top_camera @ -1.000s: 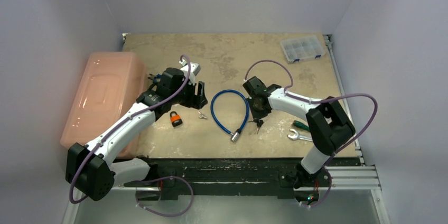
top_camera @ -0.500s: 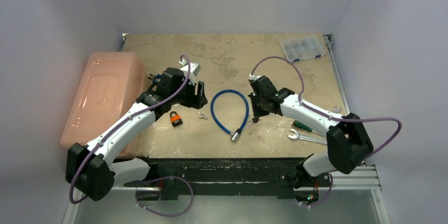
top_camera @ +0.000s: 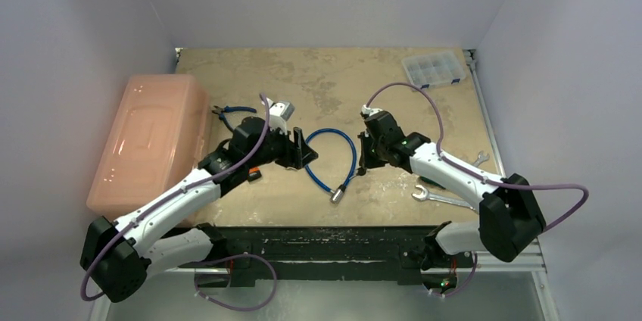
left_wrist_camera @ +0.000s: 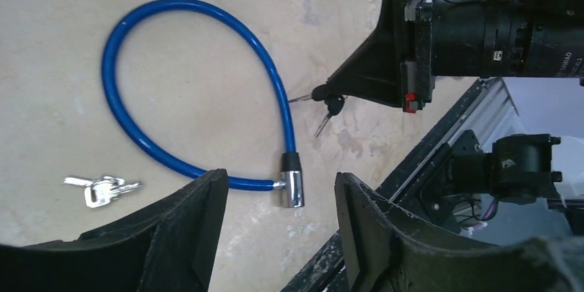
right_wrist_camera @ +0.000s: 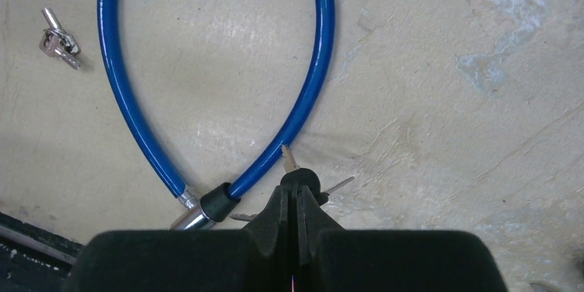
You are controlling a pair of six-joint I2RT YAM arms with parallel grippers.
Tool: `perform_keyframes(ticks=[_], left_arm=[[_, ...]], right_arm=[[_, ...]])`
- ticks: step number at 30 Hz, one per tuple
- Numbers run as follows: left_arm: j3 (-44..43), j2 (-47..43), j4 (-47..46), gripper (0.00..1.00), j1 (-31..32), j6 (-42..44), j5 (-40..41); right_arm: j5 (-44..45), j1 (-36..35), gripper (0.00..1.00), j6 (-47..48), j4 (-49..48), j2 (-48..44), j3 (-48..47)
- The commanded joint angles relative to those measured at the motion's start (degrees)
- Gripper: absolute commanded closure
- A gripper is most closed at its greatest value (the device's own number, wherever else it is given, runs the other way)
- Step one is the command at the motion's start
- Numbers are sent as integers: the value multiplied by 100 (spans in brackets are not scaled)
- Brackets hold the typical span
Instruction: Unlock with the key
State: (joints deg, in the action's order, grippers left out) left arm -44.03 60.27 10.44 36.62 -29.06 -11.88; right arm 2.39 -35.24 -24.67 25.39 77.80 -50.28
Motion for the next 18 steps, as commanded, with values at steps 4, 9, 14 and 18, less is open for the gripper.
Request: perform_keyframes(ticks=[4, 9, 14, 18], left_arm=[[582, 208, -1749, 39, 776, -866, 483], [836, 168, -2364, 38, 1054, -335, 672], [1029, 220, -3123, 38, 1076, -375, -12], [1169, 444, -3579, 40, 1105, -546, -264]], right_arm=[[-214, 5, 100, -170, -116, -467, 9], [-231, 7, 100, -188, 114, -809, -151], [-231, 8, 100, -345, 169, -1117, -226], [-231, 5, 100, -483, 131, -1263, -232]])
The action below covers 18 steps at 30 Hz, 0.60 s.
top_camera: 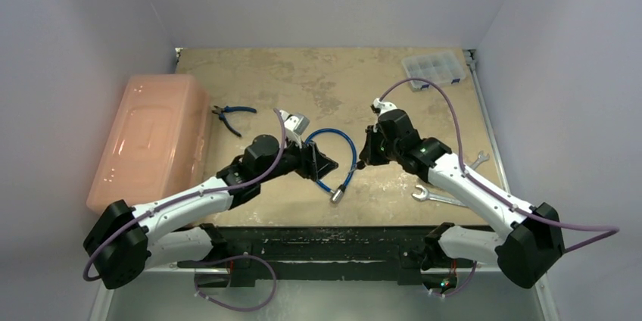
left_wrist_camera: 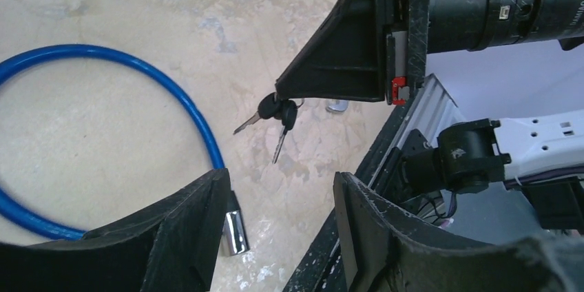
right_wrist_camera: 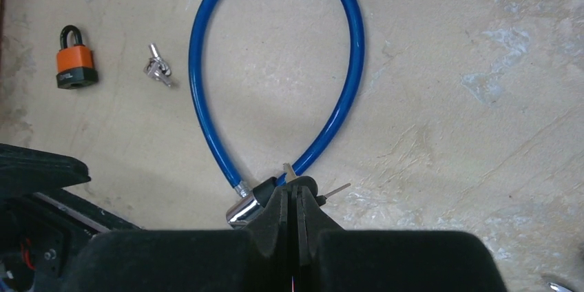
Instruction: Unlock with the key
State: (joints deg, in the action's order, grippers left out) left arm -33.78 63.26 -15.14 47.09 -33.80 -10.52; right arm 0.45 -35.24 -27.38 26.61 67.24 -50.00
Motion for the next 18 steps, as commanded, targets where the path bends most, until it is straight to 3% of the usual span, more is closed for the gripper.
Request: perform_keyframes(ticks=[1, 14, 18], left_arm=[[210, 195, -1180, 41, 67, -113, -453], [306, 1196, -2321, 45, 266, -370, -844], [222, 1321, -2229, 47, 300, -275, -717]], right_arm=[[-36, 13, 100, -229, -4, -232, -254], [-350, 3, 100, -286, -75, -349, -203], [-392, 4, 100, -294, -78, -408, -191]])
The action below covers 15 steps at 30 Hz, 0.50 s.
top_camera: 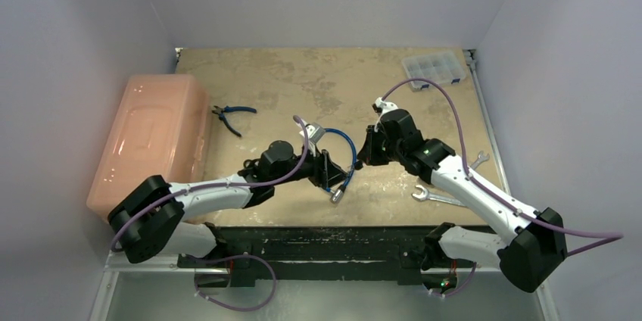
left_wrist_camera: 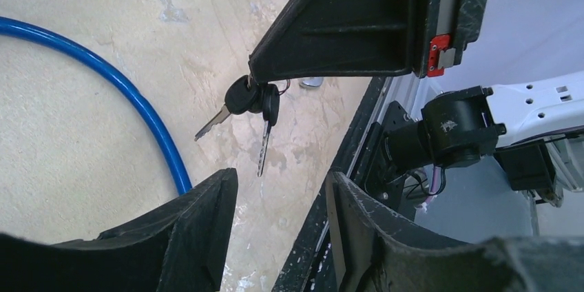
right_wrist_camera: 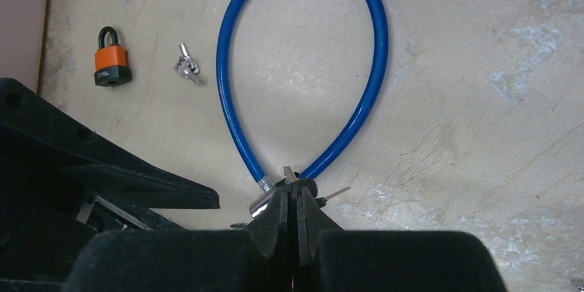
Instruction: Unlock with the key
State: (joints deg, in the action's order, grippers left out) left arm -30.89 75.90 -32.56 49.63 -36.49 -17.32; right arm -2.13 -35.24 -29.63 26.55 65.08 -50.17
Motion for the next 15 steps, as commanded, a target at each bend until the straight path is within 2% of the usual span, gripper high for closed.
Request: perform_keyframes(ticks=[1, 11, 15], left_arm=[[-80, 94, -494, 48, 47, -4, -19], [-242, 582, -691, 52, 167, -41, -86], [-284, 653, -768, 59, 205, -48, -64]], right_arm=[[-150, 5, 100, -76, -75, -211, -172], [-243, 12, 100, -70, -112, -245, -175], [-277, 4, 100, -47, -106, -242, -172]])
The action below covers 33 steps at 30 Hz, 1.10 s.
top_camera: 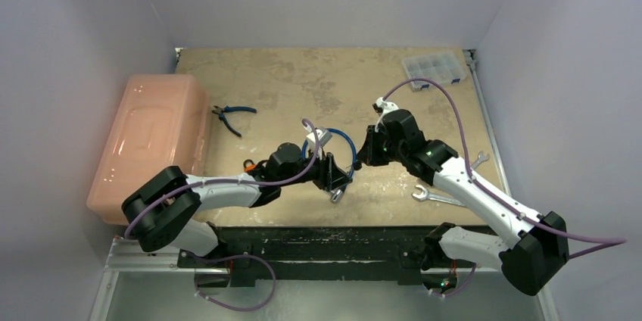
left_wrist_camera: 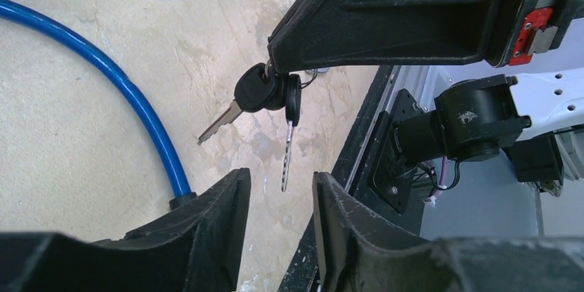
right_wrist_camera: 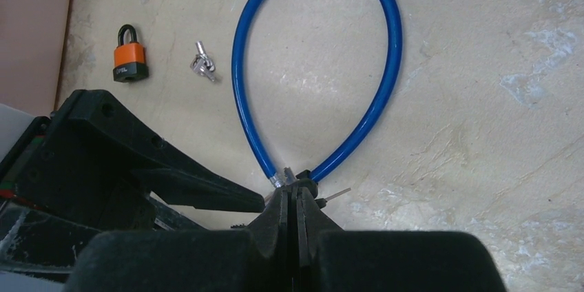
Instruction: Unlock with the key
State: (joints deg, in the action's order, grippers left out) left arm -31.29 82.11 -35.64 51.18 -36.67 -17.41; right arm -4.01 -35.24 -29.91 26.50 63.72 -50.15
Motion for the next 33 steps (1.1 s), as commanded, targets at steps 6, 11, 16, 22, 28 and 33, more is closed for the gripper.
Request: perform_keyframes(ticks=[6, 11, 16, 22, 28, 33], left_arm=[[-314, 78, -549, 100, 76, -41, -72], [-308, 7, -551, 100, 85, -75, -114], [-465, -105, -48, 100, 85, -16, -113], [-737, -325, 837, 100, 85, 89, -87], [-1209, -747, 2503, 100, 85, 451, 110], [-1657, -1075, 4051, 100, 85, 644, 380]], right_arm=[[-125, 8, 100, 10, -137, -88, -149], [-170, 5, 100, 38, -193, -121, -123], [-371, 8, 100, 56, -365, -287, -57], [-235, 10, 48, 88, -387, -529, -77], [-231, 6, 25, 305, -550, -906, -45], [-630, 4, 23, 375, -1265, -1403, 285]])
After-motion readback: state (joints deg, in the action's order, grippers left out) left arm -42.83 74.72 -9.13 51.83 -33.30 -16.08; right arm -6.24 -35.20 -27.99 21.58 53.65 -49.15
